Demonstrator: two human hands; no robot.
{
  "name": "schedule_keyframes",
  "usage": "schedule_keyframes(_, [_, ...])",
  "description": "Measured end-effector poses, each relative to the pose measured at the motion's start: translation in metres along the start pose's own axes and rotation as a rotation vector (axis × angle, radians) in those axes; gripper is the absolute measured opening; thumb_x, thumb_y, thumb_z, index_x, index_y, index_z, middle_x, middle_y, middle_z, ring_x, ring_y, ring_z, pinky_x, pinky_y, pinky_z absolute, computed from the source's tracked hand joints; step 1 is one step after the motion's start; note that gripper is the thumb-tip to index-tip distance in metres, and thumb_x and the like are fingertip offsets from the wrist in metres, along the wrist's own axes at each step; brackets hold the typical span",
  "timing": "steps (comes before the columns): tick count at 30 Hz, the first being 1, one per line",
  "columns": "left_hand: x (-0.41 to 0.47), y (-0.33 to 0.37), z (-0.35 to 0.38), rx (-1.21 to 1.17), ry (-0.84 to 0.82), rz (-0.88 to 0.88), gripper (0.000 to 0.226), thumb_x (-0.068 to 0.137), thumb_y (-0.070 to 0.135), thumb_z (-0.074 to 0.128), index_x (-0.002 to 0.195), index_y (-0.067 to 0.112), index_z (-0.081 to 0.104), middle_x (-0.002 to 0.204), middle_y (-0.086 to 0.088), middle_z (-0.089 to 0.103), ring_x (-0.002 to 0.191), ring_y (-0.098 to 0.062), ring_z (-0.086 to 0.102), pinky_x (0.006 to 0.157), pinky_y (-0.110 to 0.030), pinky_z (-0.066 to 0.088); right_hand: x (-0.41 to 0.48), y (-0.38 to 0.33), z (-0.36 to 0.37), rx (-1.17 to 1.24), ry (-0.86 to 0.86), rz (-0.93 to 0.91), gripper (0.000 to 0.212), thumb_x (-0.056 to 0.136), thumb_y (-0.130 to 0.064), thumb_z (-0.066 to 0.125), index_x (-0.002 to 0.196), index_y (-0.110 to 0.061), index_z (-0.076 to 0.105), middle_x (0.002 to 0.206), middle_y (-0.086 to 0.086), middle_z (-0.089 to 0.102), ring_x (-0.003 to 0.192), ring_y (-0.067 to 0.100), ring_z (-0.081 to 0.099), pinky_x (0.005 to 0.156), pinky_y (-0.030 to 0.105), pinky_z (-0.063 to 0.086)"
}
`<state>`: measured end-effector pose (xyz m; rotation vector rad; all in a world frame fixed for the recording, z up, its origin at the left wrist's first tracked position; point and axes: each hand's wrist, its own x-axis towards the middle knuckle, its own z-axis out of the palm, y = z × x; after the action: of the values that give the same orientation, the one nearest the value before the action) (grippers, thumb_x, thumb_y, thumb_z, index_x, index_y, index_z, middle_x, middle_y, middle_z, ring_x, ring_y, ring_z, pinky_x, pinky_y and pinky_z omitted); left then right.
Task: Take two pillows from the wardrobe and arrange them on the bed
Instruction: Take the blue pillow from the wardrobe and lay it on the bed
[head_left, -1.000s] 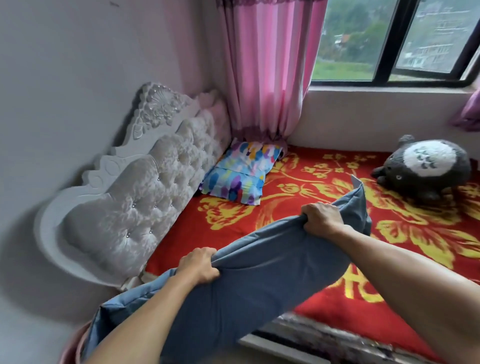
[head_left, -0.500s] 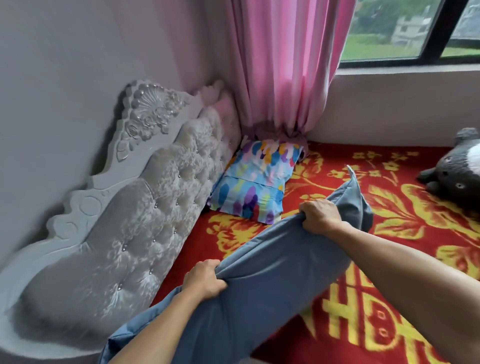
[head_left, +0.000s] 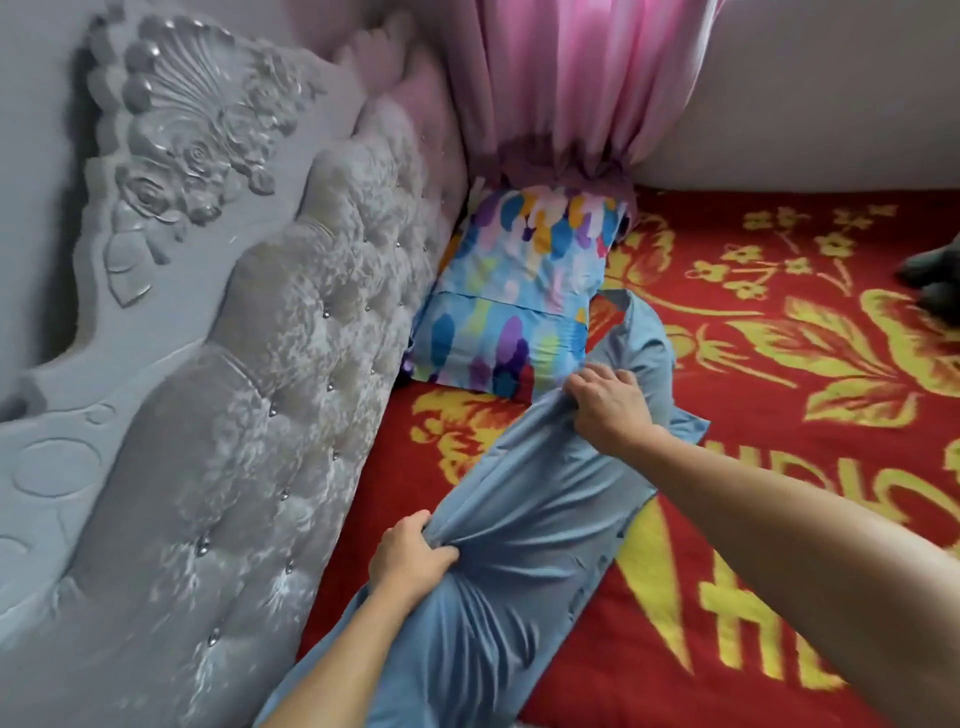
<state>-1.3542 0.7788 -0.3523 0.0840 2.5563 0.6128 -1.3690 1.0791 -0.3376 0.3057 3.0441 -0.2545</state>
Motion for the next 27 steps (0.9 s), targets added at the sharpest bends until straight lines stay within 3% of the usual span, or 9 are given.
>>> schedule_keyframes(3, [0.047,-0.021,-0.011,-0.061,-0.012,-0.031,0.023,0.063,0.03,0.068,0.069,0.016,0.051,0.075,-0.003,0.066,0.079,-0.031,0.062,0.071,-0.041,0.053,0.005,-0.019,0.032,0.093,0.004,0.081,0.064,0.078,-0.017,0.06,0.139,-0.023,0.039,0.153,0.006,0.029,0.144,0.025,0.02,0.103,0.046,0.034])
schedule_keyframes(5, [0.079,-0.04,-0.016,-0.117,-0.036,-0.073,0.023,0.067,0.028,0.07,0.079,0.017,0.054,0.084,-0.008,0.067,0.084,-0.033,0.063,0.079,-0.045,0.053,0.001,-0.027,0.061,0.157,-0.042,0.186,0.072,0.078,-0.021,0.061,0.143,-0.025,0.032,0.156,0.009,0.023,0.144,0.027,0.02,0.103,0.048,0.036])
schedule_keyframes(9, [0.139,-0.075,-0.012,-0.239,-0.058,-0.097,0.026,0.075,0.025,0.07,0.093,0.015,0.053,0.086,-0.005,0.063,0.085,-0.032,0.063,0.074,-0.039,0.049,-0.024,-0.03,0.145,0.354,-0.182,0.592,0.066,0.083,-0.028,0.062,0.142,-0.021,0.034,0.143,0.014,0.04,0.128,0.034,0.042,0.099,0.045,0.042])
schedule_keyframes(12, [0.174,-0.101,-0.003,-0.315,-0.047,-0.102,0.026,0.081,0.025,0.069,0.097,0.014,0.051,0.089,-0.006,0.06,0.085,-0.031,0.061,0.063,-0.034,0.042,-0.049,-0.032,0.21,0.689,-0.264,1.014,0.072,0.08,-0.03,0.071,0.14,-0.007,0.036,0.138,0.022,0.049,0.126,0.037,0.048,0.105,0.045,0.04])
schedule_keyframes(15, [0.201,-0.12,0.008,-0.361,-0.061,-0.116,0.043,0.08,0.041,0.07,0.11,0.017,0.051,0.101,-0.001,0.058,0.088,-0.021,0.056,0.075,-0.033,0.04,-0.068,-0.042,0.263,1.071,-0.245,1.331,0.094,0.07,-0.046,0.08,0.14,0.0,0.037,0.144,0.017,0.046,0.132,0.033,0.044,0.11,0.045,0.036])
schedule_keyframes(18, [0.222,-0.133,0.018,-0.357,-0.053,-0.11,0.058,0.073,0.052,0.073,0.116,0.019,0.054,0.105,0.003,0.059,0.092,-0.018,0.057,0.082,-0.032,0.042,-0.065,-0.066,0.296,1.399,-0.267,1.568,0.108,0.055,-0.07,0.075,0.139,-0.012,0.042,0.142,0.005,0.048,0.129,0.031,0.047,0.103,0.045,0.039])
schedule_keyframes(20, [0.229,-0.136,0.018,-0.342,-0.05,-0.124,0.058,0.066,0.059,0.074,0.11,0.022,0.061,0.099,0.007,0.064,0.088,-0.015,0.061,0.078,-0.029,0.045,-0.055,-0.079,0.306,1.5,-0.155,1.636,0.113,0.047,-0.076,0.073,0.137,-0.012,0.047,0.138,0.005,0.053,0.123,0.028,0.052,0.106,0.044,0.04])
schedule_keyframes(24, [0.221,-0.131,0.007,-0.399,0.049,-0.077,0.038,0.062,0.061,0.076,0.076,0.026,0.065,0.073,0.018,0.065,0.066,0.004,0.06,0.059,-0.021,0.043,-0.049,-0.086,0.289,1.282,0.259,1.634,0.103,0.055,-0.07,0.075,0.133,-0.007,0.05,0.133,0.011,0.058,0.12,0.028,0.056,0.101,0.037,0.044])
schedule_keyframes(27, [0.203,-0.127,0.005,-0.45,0.11,-0.088,0.045,0.061,0.067,0.071,0.073,0.025,0.066,0.066,0.016,0.065,0.06,0.004,0.06,0.057,-0.021,0.042,-0.049,-0.083,0.254,1.232,0.456,1.538,0.1,0.048,-0.074,0.073,0.127,-0.014,0.056,0.126,0.005,0.064,0.116,0.023,0.059,0.098,0.036,0.046])
